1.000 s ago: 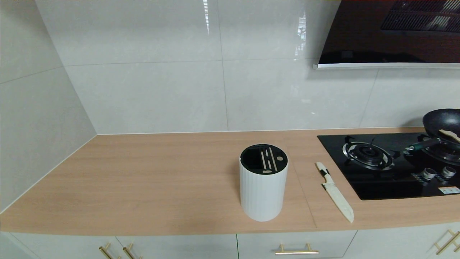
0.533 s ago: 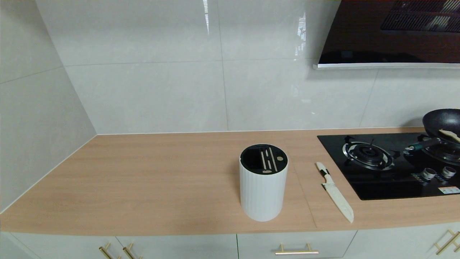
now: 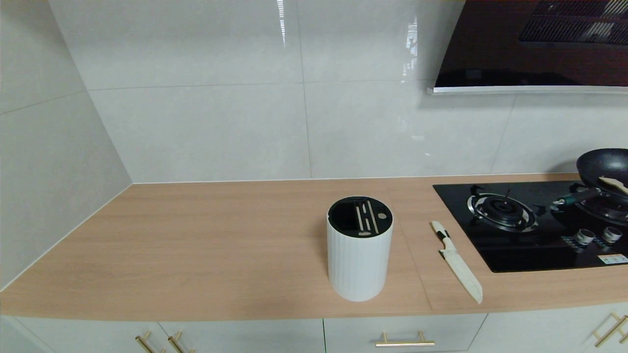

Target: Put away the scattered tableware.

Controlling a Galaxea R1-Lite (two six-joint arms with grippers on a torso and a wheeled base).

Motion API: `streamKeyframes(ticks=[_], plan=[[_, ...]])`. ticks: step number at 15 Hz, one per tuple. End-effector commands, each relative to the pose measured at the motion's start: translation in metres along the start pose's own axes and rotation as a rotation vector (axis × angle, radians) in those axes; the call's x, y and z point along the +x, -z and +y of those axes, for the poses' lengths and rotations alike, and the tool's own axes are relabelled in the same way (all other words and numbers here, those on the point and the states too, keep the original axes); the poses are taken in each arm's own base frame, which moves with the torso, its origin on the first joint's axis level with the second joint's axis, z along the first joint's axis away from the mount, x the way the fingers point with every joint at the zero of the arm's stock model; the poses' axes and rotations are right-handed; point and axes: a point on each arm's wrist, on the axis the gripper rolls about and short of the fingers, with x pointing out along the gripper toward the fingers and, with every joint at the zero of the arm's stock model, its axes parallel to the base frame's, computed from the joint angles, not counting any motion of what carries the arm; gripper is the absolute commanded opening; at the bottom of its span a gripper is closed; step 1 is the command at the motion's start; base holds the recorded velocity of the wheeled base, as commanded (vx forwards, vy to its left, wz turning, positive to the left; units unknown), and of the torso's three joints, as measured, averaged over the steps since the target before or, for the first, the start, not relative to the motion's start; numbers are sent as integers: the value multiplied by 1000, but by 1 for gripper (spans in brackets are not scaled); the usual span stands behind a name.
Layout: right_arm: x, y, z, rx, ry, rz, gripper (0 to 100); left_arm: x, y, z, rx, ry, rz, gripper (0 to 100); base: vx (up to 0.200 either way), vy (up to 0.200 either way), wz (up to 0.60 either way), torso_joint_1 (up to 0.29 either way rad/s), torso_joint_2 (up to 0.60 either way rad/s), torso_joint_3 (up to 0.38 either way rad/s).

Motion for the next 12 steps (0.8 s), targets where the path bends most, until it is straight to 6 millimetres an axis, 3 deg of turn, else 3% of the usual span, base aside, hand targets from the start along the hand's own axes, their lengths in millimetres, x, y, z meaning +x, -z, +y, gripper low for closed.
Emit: streamKeyframes(ticks=[1, 2, 3, 4, 6, 11, 12], plan=[[101, -27, -3, -22, -83, 342, 100, 0, 0, 0, 0, -1, 2, 100, 0, 0, 0, 0, 0, 0], [139, -23, -5, -29, -83, 374, 100, 0, 0, 0, 0, 0, 2, 100, 0, 0, 0, 0, 0, 0], [154, -22, -5, -28, -86, 375, 100, 0, 0, 0, 0, -1, 2, 100, 0, 0, 0, 0, 0, 0], [194, -20, -7, -24, -94, 386, 100, 0, 0, 0, 0, -1, 2, 100, 0, 0, 0, 0, 0, 0], [244, -10, -9, -23, -92, 426, 100, 0, 0, 0, 0, 0, 2, 100, 0, 0, 0, 0, 0, 0], [330, 14, -16, -24, -60, 492, 100, 0, 0, 0, 0, -1, 2, 100, 0, 0, 0, 0, 0, 0], [337, 18, -17, -25, -55, 500, 100, 0, 0, 0, 0, 0, 2, 100, 0, 0, 0, 0, 0, 0]])
